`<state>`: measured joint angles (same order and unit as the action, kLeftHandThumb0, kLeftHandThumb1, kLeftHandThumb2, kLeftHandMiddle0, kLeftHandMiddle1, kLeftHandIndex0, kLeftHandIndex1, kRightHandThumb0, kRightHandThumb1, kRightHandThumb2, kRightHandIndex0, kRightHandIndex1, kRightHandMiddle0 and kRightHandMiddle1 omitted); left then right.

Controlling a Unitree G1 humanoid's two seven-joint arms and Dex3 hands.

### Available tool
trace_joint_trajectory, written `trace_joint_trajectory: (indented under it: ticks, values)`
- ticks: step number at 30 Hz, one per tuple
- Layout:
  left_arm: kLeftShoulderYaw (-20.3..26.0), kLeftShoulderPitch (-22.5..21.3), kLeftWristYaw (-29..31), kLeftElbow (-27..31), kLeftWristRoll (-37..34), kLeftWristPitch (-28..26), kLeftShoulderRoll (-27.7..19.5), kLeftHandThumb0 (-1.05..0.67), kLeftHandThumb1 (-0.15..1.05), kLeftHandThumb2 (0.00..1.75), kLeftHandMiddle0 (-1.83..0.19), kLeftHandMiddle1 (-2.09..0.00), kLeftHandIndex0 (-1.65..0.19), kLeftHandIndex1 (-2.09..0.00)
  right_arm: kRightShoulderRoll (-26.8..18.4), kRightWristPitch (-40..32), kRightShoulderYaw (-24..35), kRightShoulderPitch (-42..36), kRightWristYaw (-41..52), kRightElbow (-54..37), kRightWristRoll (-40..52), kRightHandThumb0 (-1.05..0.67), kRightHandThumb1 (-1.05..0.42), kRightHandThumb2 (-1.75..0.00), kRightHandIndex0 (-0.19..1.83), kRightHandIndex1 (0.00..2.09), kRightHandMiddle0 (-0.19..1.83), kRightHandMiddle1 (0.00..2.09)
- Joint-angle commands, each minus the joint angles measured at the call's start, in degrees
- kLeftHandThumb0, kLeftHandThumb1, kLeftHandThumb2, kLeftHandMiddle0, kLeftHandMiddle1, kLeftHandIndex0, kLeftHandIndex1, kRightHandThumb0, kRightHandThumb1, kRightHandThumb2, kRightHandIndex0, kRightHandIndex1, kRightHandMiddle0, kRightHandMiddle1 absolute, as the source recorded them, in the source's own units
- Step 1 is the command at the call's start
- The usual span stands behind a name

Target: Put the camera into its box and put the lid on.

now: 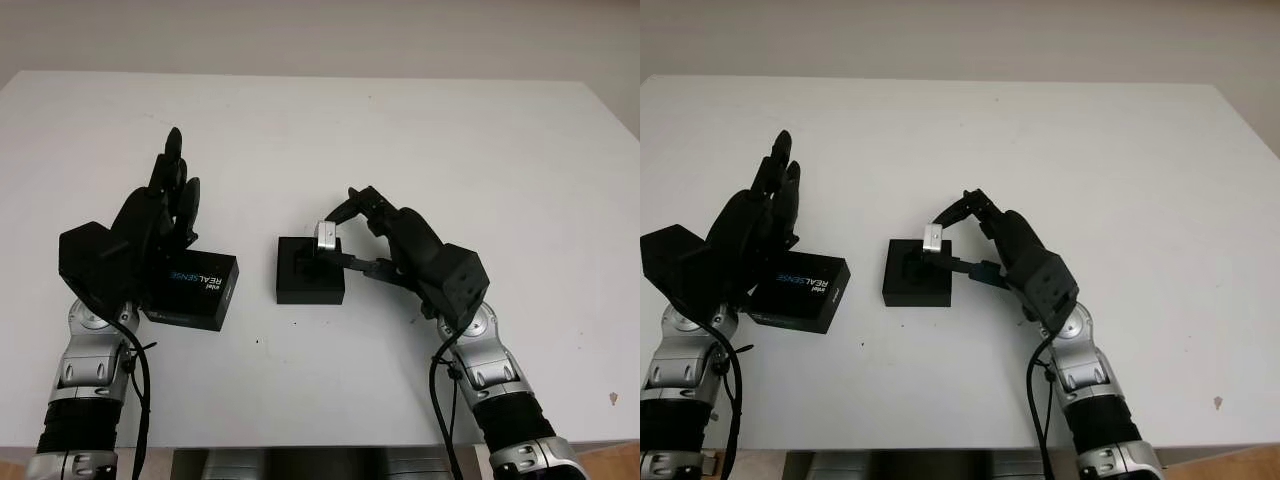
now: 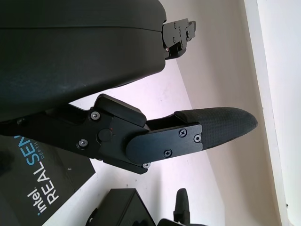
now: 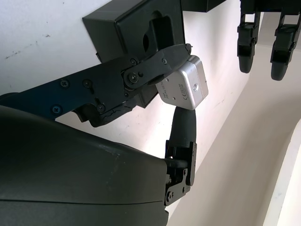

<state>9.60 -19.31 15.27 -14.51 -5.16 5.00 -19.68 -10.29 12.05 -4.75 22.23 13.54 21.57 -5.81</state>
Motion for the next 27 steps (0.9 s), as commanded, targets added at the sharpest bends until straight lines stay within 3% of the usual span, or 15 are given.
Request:
trace_joint_trajectory:
  ticks: [1,14,27]
  values:
    - [0.06,0.12,-0.09,0.52,0.08,0.08,-0.40,-0.91,1.05,0.64,0.19,0.00,0.19,0.00,-0.60,0.41,0.05,0.45,0.02,-0.56,-0.15,-0.43,-0.99,-0.05,0.09,0.07,0.29,1.70]
    - [0.08,0.26,0.48,0.98,-0.38,-0.37,-0.44,-0.90,1.05,0.65,0.19,0.00,0.19,0.00,0.12,0.11,-0.32,0.15,1.21,-1.20,0.93,-0.45,-0.99,-0.05,0.09,0.06,0.31,1.70]
    - [0.09,0.27,0.28,1.01,-0.28,-0.26,-0.30,-0.90,1.05,0.65,0.19,0.00,0.19,0.00,7.05,-12.10,-0.49,-0.56,5.24,-8.77,11.81,-0.43,-1.01,-0.06,0.05,0.04,0.24,1.74]
